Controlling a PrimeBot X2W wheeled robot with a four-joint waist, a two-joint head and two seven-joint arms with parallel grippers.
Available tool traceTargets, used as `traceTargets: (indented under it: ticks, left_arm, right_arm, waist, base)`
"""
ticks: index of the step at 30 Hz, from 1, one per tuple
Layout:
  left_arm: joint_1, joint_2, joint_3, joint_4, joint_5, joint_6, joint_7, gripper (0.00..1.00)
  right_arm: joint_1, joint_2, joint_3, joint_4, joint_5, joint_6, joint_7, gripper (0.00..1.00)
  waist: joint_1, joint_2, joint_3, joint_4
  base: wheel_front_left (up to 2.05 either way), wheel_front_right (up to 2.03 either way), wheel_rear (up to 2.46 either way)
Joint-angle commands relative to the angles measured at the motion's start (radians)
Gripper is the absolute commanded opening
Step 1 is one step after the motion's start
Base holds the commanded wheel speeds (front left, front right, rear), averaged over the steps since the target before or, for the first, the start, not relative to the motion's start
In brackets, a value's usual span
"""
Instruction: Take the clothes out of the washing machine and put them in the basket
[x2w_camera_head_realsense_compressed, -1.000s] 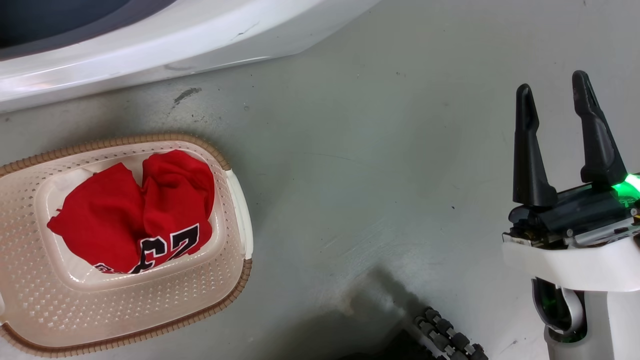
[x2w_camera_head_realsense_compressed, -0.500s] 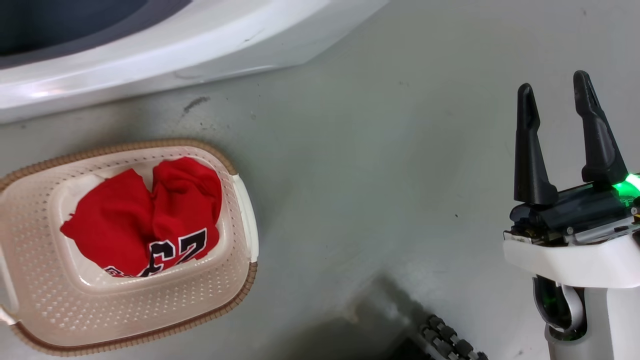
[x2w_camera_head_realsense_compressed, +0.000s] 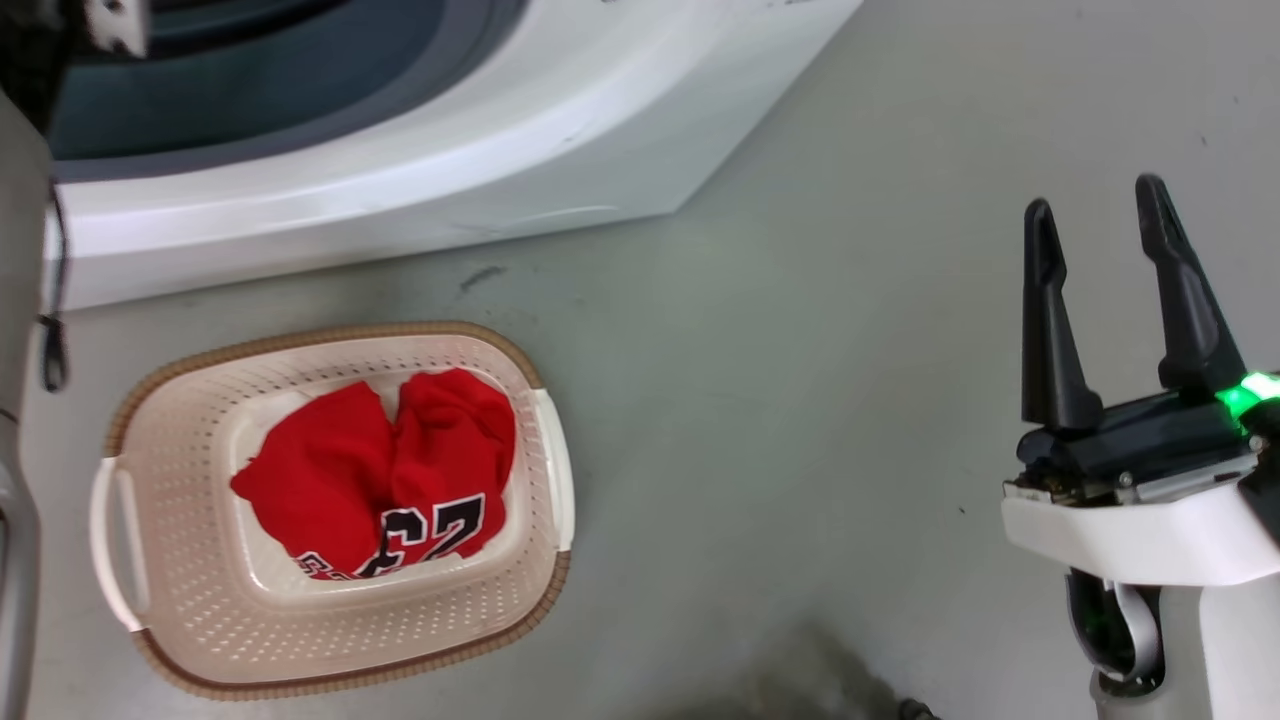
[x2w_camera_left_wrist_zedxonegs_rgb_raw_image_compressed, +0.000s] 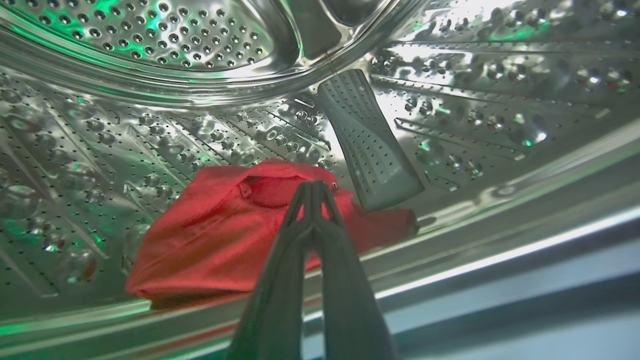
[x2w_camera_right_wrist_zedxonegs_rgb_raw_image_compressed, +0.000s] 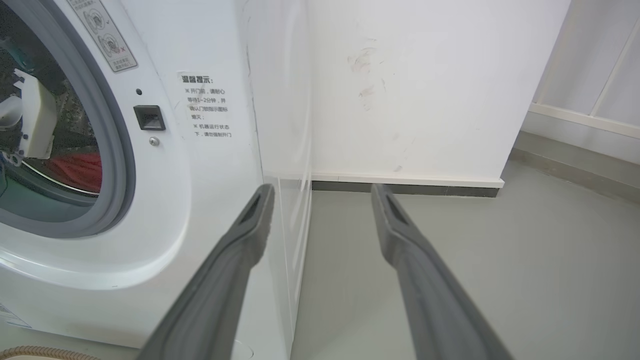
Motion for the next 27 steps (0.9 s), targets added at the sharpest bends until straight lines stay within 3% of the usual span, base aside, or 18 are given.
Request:
traceTargets:
  ticks: [1, 4, 5, 6, 7, 14, 19, 27]
  left_arm:
    - [0.025, -0.002, -0.002, 0.002, -0.009, -0.005, -0.009, 0.0]
    - [0.038, 0.007, -0.006, 0.01, -0.015, -0.01, -0.014, 0.0]
    - [0.036, 0.01, -0.007, 0.01, -0.015, -0.01, -0.019, 0.11]
    - [0.03, 0.015, -0.011, 0.01, -0.012, -0.011, -0.019, 0.75]
    - [0.019, 0.023, -0.015, 0.007, -0.005, -0.01, -0.024, 1.0]
    - [-0.071, 0.064, -0.05, 0.018, 0.035, -0.006, 0.01, 1.0]
    - [-0.147, 0.097, -0.059, 0.075, 0.034, -0.009, 0.154, 1.0]
    - [-0.205, 0.142, -0.083, 0.1, 0.058, 0.001, 0.248, 1.0]
  right_arm:
    - [0.012, 0.001, 0.001, 0.004, -0.01, -0.001, -0.002, 1.0]
    - [0.017, 0.001, 0.013, 0.007, -0.017, -0.001, -0.002, 1.0]
    - [0.017, 0.001, 0.017, 0.008, -0.019, -0.001, -0.002, 1.0]
    - [0.015, 0.001, 0.021, 0.008, -0.018, -0.001, -0.002, 1.0]
    - [0.012, 0.001, 0.022, 0.007, -0.015, -0.001, -0.002, 1.0]
    - [0.002, 0.001, 0.025, 0.009, 0.015, -0.001, -0.002, 1.0]
    - [-0.002, 0.001, 0.033, 0.005, 0.04, -0.001, -0.002, 1.0]
    - [-0.012, 0.001, 0.028, -0.001, 0.064, -0.001, -0.002, 1.0]
  waist:
    - [0.0, 0.0, -0.024, 0.021]
    - [0.0, 0.0, -0.034, 0.023]
    - [0.0, 0.0, -0.034, 0.021]
    - [0.0, 0.0, -0.031, 0.018]
    - [0.0, 0.0, -0.026, 0.013]
    - [0.0, 0.0, 0.023, -0.027]
    - [0.0, 0.0, 0.059, -0.059]
    - [0.0, 0.0, 0.105, -0.088]
  base:
    - [0.0, 0.0, 0.0]
    - [0.0, 0.0, 0.0]
    - [0.0, 0.0, 0.0]
    - [0.0, 0.0, 0.0]
    - [0.0, 0.0, 0.0]
    - [0.0, 0.0, 0.0]
    - [0.0, 0.0, 0.0]
    - [0.0, 0.0, 0.0]
